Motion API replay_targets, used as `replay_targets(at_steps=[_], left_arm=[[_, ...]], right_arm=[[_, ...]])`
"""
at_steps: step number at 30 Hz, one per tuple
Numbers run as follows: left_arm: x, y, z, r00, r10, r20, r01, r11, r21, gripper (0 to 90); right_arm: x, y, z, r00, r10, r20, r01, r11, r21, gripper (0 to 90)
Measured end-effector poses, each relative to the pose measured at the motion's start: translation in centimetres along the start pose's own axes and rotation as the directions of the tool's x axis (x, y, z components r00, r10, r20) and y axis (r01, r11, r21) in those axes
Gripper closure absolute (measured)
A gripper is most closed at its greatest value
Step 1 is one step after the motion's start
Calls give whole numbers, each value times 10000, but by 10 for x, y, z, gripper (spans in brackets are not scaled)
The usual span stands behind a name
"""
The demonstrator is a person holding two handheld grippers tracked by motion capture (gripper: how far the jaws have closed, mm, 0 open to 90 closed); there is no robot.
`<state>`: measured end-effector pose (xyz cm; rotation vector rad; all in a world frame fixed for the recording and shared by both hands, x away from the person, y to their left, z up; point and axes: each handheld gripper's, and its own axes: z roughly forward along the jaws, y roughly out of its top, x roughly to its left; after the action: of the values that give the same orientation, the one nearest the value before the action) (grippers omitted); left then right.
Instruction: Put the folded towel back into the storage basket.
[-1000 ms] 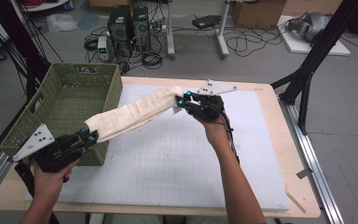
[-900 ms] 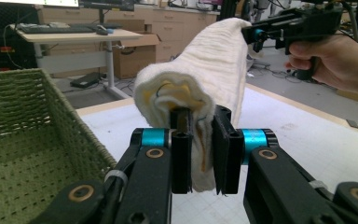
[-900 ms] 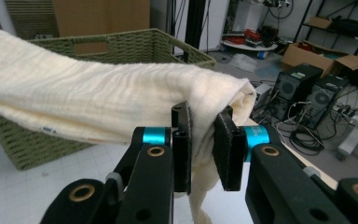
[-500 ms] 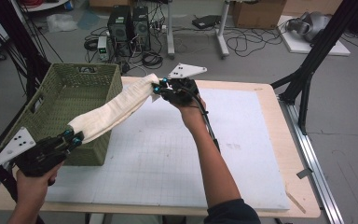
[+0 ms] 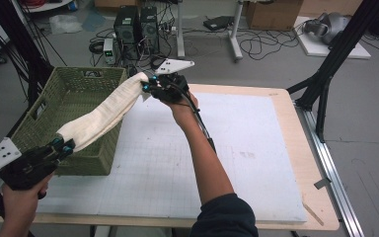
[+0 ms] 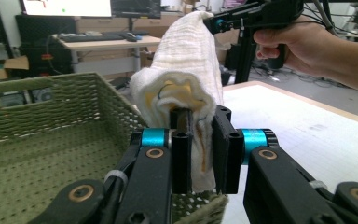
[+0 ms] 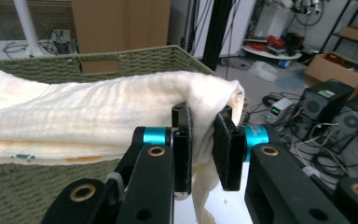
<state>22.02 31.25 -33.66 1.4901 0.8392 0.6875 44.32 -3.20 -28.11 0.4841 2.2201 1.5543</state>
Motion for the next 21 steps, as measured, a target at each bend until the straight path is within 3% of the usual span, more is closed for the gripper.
replay_targets(at_steps=[14, 21], left_arm=[[17, 2, -21, 9977, -167, -662, 160, 9998, -113, 791], [28, 3, -27, 9930, -304, -1142, 296, 9995, -90, 791]], right_arm=[[7, 13, 34, 9976, 35, -685, -33, 10000, 27, 795], [8, 17, 53, 9957, 100, -922, -95, 9999, 56, 796]])
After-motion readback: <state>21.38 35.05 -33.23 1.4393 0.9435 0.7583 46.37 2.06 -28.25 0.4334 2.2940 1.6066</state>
